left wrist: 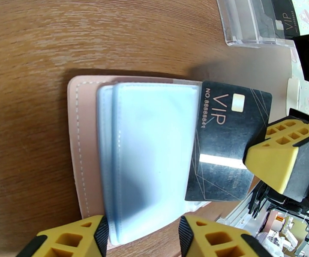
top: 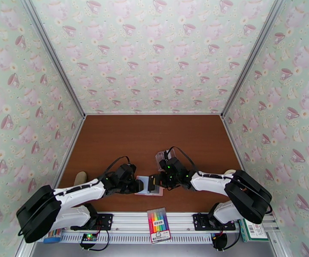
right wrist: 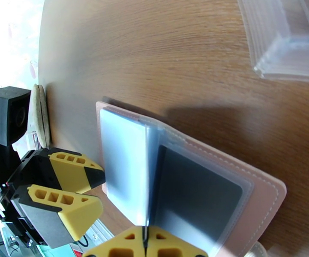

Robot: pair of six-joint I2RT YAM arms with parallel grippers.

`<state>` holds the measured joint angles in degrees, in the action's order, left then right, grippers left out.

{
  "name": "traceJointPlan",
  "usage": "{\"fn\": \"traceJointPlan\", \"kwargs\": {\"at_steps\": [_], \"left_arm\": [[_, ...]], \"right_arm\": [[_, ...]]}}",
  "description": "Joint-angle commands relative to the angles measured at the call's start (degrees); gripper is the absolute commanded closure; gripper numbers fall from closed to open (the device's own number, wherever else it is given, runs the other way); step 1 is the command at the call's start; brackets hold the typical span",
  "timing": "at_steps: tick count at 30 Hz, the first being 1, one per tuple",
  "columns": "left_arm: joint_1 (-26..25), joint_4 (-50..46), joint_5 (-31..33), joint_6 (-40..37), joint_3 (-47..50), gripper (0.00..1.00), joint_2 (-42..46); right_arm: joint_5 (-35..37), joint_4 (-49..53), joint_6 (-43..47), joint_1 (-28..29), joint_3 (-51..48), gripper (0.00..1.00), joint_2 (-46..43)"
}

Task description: Put the credit cards into the card holder

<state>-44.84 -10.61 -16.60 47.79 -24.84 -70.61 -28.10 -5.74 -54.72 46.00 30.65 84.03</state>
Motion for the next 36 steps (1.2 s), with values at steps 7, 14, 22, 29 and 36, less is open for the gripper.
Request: {"fn": "traceJointPlan", "kwargs": {"at_steps": [7,14,22,29,36], "left_arm": [[-0.28,-0.07,1.55,0.46,0.93,0.5,-0.62],[-0.32,0.76,1.39,0.87,1.42,0.5,-0.93],[-0.34,0.7,1.29,0.7,1.17,0.5,-1.18],[-0.34,0.77,1.23,0.67,0.96,0.5,-1.55],[-0.34,0.59,1.25,0.47,0.81,0.5,-1.68]], "right_arm": [[-0.99,-3.17,-4.34,0.65,-1.98,1.0,0.48],[-1.17,-4.56,-5.67,1.1,-2.18,1.0,0.72],[-0.96,-5.41,-6.01,1.45,-2.17,1.0,2.33],[-0.92,-5.6,-6.31,1.45,-2.09,1.0,3.34],[0.56,-5.25,-8.0,1.4,-3.64,1.0,2.01]]}}
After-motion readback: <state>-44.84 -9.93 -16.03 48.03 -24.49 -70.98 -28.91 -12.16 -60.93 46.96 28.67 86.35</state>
